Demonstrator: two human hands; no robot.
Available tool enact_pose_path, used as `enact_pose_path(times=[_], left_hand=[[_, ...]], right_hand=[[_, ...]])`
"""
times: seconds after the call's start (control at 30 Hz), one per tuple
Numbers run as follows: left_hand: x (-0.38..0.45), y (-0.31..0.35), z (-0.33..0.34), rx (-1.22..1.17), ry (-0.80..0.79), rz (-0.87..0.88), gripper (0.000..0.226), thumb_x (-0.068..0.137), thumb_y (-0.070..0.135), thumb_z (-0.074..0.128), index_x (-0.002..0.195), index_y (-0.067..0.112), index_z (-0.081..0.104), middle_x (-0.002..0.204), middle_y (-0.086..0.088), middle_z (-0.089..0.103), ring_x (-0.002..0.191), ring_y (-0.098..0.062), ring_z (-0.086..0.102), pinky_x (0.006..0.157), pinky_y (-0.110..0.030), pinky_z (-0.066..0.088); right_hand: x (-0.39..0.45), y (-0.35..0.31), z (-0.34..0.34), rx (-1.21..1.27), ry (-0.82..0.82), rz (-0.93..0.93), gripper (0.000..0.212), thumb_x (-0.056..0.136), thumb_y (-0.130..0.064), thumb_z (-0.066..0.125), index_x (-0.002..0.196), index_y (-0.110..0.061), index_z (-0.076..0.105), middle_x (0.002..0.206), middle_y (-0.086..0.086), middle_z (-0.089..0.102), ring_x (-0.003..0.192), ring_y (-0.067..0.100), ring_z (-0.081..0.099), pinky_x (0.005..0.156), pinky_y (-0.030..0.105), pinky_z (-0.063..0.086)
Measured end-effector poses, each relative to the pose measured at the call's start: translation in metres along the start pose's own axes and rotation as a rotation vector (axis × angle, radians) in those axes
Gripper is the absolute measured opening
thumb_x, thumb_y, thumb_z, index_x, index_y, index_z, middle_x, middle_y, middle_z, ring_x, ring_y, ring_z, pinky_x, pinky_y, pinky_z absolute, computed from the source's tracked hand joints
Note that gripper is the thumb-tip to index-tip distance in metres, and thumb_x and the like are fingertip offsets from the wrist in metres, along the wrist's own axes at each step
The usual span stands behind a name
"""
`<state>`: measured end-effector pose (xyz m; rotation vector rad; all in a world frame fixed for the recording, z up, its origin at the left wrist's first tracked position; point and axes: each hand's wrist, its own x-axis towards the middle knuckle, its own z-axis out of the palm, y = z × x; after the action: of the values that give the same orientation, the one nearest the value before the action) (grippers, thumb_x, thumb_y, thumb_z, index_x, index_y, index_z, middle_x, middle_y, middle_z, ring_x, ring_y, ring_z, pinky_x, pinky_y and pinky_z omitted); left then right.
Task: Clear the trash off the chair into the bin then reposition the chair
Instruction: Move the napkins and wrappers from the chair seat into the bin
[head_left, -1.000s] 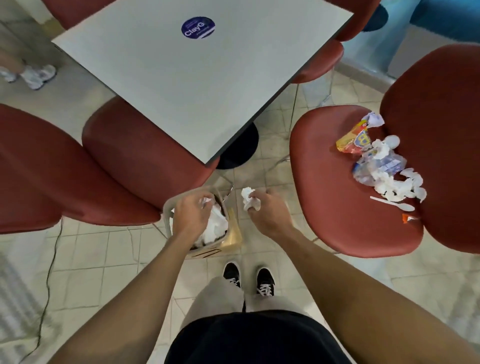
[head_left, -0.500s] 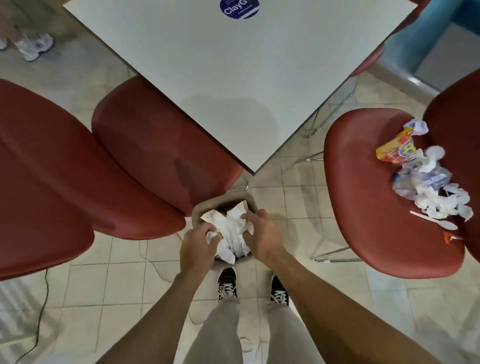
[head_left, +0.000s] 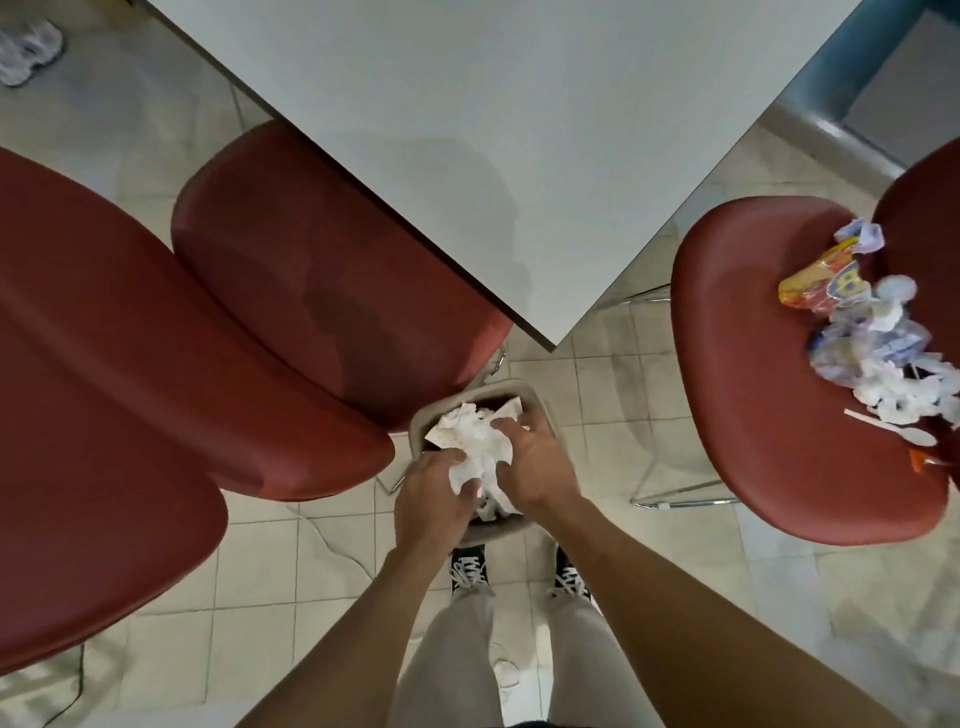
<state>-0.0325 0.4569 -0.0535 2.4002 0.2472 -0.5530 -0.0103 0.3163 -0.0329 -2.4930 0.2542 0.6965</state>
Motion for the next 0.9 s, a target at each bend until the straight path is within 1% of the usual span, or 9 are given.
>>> enact_pose_path(times=[0.17, 0.27, 0.33, 0.43, 0.57, 0.67, 0.73, 0.8, 0.9], left_hand=[[-0.002, 0.028, -0.005, 0.015, -0.013, 0.092, 0.031, 0.084, 0.028, 0.065, 0.115, 0.028, 0.060, 0.118, 0.008, 0.058, 0.114, -0.015, 0.050, 0.091, -0.033, 0.043], [-0.004, 0.051, 0.002, 0.033, -0.043, 0.161, 0.032, 0.085, 0.029, 0.065, 0.116, 0.028, 0.059, 0.119, 0.008, 0.058, 0.117, -0.014, 0.047, 0.094, -0.031, 0.040], [-0.004, 0.067, 0.010, 0.050, -0.062, 0.210, 0.032, 0.084, 0.028, 0.064, 0.116, 0.027, 0.059, 0.118, 0.008, 0.058, 0.119, -0.014, 0.047, 0.095, -0.029, 0.038], [-0.005, 0.101, 0.027, 0.055, -0.098, 0.274, 0.031, 0.084, 0.026, 0.063, 0.115, 0.027, 0.061, 0.116, 0.006, 0.059, 0.116, -0.014, 0.049, 0.093, -0.028, 0.039], [-0.006, 0.154, 0.056, 0.106, -0.134, 0.319, 0.032, 0.085, 0.025, 0.061, 0.116, 0.025, 0.062, 0.116, 0.003, 0.061, 0.111, -0.018, 0.052, 0.091, -0.033, 0.045], [-0.004, 0.198, 0.085, 0.163, -0.160, 0.329, 0.040, 0.087, 0.029, 0.060, 0.127, 0.024, 0.056, 0.124, 0.001, 0.058, 0.116, -0.019, 0.051, 0.095, -0.035, 0.044], [0.002, 0.224, 0.106, 0.172, -0.170, 0.331, 0.043, 0.087, 0.034, 0.060, 0.129, 0.027, 0.054, 0.129, 0.003, 0.055, 0.121, -0.019, 0.048, 0.100, -0.035, 0.042], [0.006, 0.254, 0.129, 0.173, -0.189, 0.348, 0.042, 0.086, 0.036, 0.063, 0.127, 0.028, 0.055, 0.130, 0.004, 0.055, 0.122, -0.018, 0.049, 0.101, -0.035, 0.042], [0.014, 0.306, 0.169, 0.165, -0.182, 0.391, 0.039, 0.083, 0.026, 0.070, 0.121, 0.023, 0.060, 0.124, 0.002, 0.059, 0.119, -0.020, 0.052, 0.103, -0.038, 0.042]], right_hand=[[-0.020, 0.026, -0.018, 0.070, 0.021, 0.107, 0.053, 0.082, -0.013, 0.056, 0.133, -0.025, 0.050, 0.133, 0.007, 0.038, 0.112, 0.028, 0.053, 0.092, 0.035, 0.050], [-0.032, 0.051, -0.034, 0.117, 0.066, 0.187, 0.051, 0.085, -0.016, 0.057, 0.134, -0.027, 0.049, 0.135, 0.005, 0.037, 0.116, 0.025, 0.052, 0.096, 0.032, 0.048], [-0.037, 0.070, -0.047, 0.118, 0.087, 0.221, 0.055, 0.085, -0.019, 0.059, 0.137, -0.030, 0.045, 0.136, 0.003, 0.036, 0.117, 0.023, 0.052, 0.099, 0.035, 0.047], [-0.045, 0.102, -0.071, 0.135, 0.134, 0.264, 0.055, 0.085, -0.023, 0.058, 0.136, -0.034, 0.042, 0.136, 0.001, 0.036, 0.113, 0.022, 0.054, 0.092, 0.042, 0.051], [-0.052, 0.152, -0.104, 0.176, 0.189, 0.265, 0.054, 0.086, -0.021, 0.059, 0.137, -0.026, 0.044, 0.131, 0.006, 0.038, 0.115, 0.025, 0.051, 0.096, 0.038, 0.048], [-0.053, 0.196, -0.133, 0.218, 0.218, 0.271, 0.052, 0.086, -0.020, 0.058, 0.136, -0.025, 0.046, 0.129, 0.005, 0.038, 0.113, 0.026, 0.052, 0.097, 0.037, 0.047], [-0.052, 0.225, -0.153, 0.239, 0.231, 0.293, 0.051, 0.086, -0.019, 0.057, 0.135, -0.027, 0.046, 0.129, 0.004, 0.038, 0.115, 0.027, 0.050, 0.097, 0.039, 0.046], [-0.051, 0.254, -0.174, 0.264, 0.251, 0.314, 0.048, 0.085, -0.018, 0.056, 0.132, -0.027, 0.048, 0.127, 0.005, 0.038, 0.112, 0.029, 0.051, 0.096, 0.040, 0.047], [-0.047, 0.305, -0.206, 0.304, 0.298, 0.332, 0.046, 0.082, -0.017, 0.055, 0.127, -0.024, 0.051, 0.123, 0.008, 0.040, 0.106, 0.035, 0.055, 0.090, 0.041, 0.050]])
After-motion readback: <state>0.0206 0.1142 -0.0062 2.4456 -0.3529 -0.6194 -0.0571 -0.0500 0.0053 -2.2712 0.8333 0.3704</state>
